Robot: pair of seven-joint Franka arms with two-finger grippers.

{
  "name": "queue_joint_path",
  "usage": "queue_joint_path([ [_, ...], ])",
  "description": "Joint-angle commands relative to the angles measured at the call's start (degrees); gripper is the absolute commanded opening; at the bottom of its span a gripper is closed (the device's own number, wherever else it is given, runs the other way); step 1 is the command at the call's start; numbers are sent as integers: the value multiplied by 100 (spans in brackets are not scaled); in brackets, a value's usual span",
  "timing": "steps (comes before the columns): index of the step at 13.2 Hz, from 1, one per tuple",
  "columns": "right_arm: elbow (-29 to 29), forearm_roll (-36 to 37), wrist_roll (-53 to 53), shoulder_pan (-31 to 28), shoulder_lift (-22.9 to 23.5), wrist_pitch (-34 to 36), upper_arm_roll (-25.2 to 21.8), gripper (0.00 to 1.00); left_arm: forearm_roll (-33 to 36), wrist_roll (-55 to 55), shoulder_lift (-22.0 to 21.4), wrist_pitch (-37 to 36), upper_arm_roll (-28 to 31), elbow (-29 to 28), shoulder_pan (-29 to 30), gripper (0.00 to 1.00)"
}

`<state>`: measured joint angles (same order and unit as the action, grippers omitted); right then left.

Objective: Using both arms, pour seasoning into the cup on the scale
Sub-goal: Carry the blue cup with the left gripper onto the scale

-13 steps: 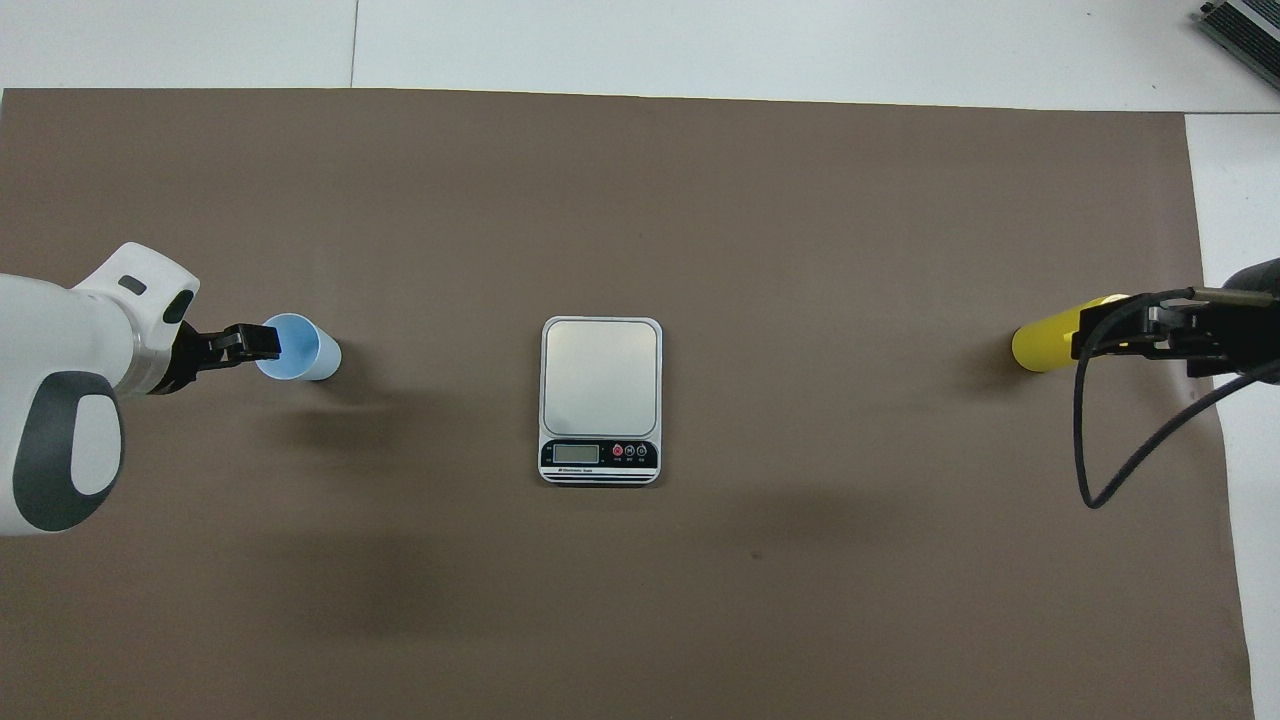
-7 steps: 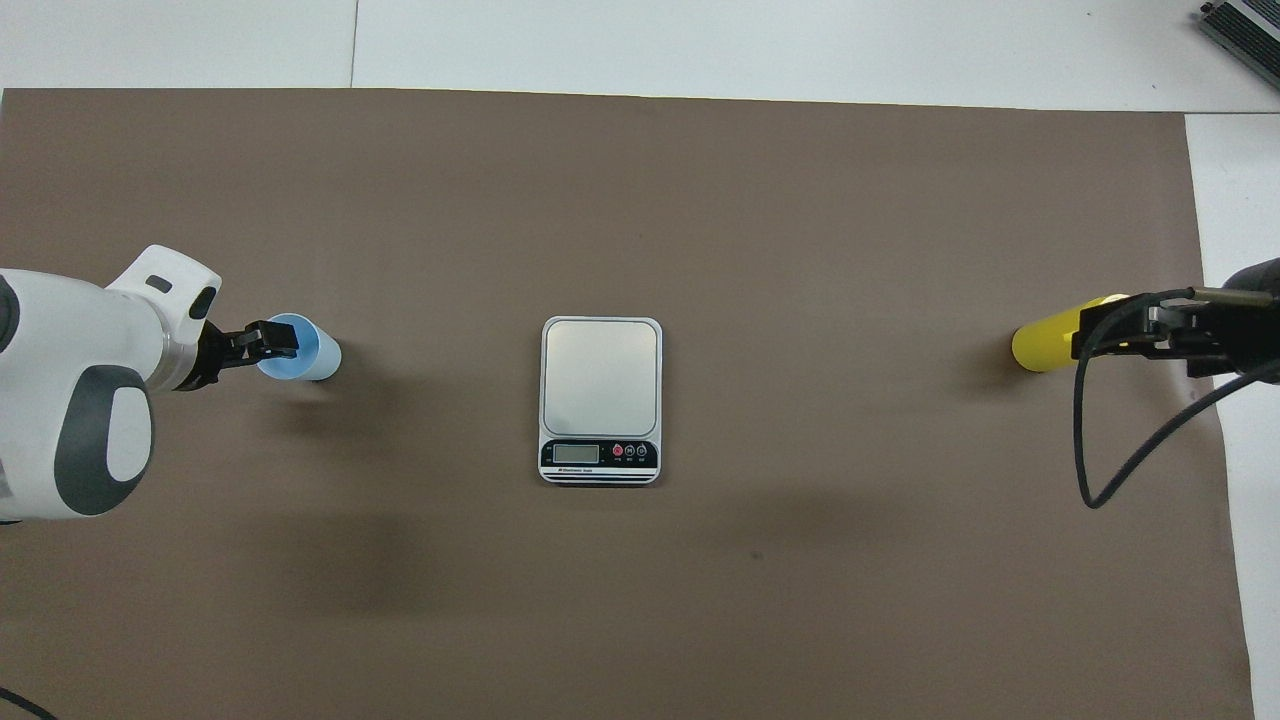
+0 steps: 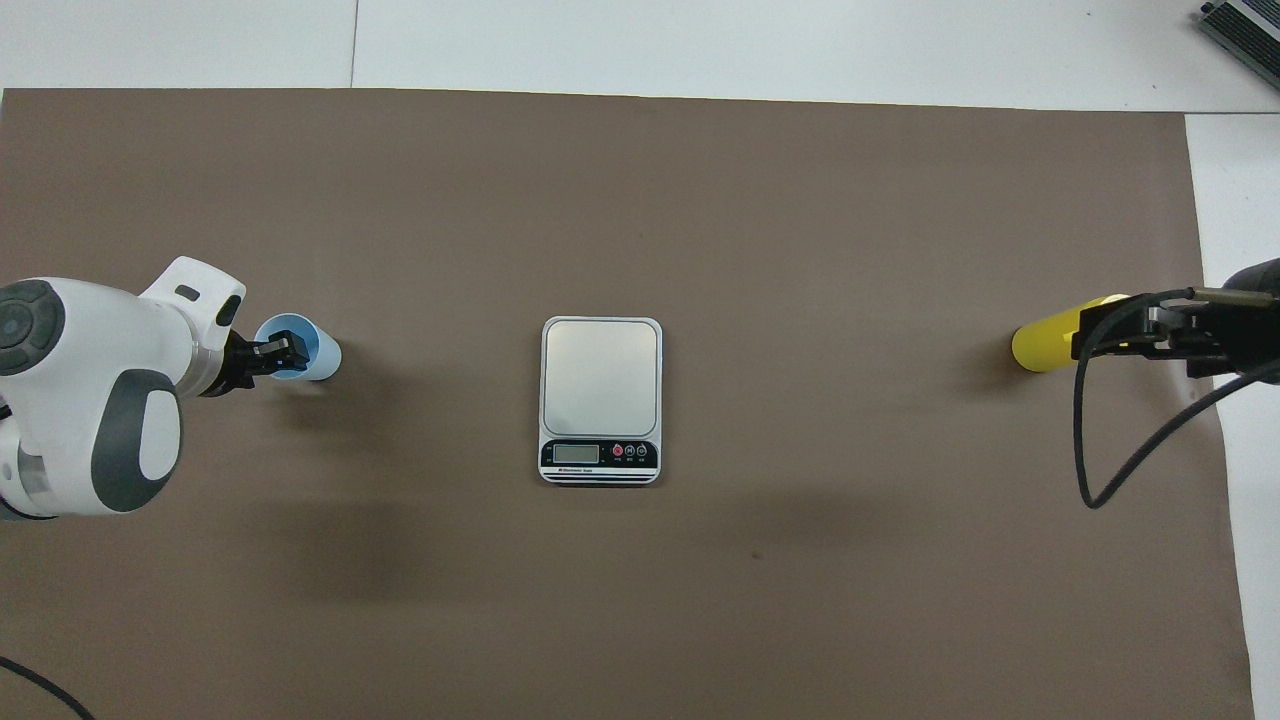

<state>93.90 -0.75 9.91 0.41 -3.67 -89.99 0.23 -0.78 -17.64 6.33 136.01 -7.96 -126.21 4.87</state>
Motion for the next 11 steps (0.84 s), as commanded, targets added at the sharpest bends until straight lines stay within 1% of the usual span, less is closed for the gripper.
queue_joint_path([
  [1,111,5,-104,-41,-117,43,39,100,-54,58,26,163,32,-52,-74,0],
  [3,111,5,-95,-41,-117,43,39,100,-46,59,35,76,40,35,-74,0],
  [4,111,5,-104,-41,-117,43,39,100,-45,59,70,-38,40,183,-74,0],
  [6,111,5,-112,-41,-117,43,39,100,-28,68,158,-712,32,735,-65,0],
  [9,102,5,-121,-41,-117,43,39,100,-28,24,71,-1618,-38,1430,-91,0],
  [11,94,5,-121,-41,-117,43,39,100,-54,-55,97,-2312,-65,2001,-424,0],
])
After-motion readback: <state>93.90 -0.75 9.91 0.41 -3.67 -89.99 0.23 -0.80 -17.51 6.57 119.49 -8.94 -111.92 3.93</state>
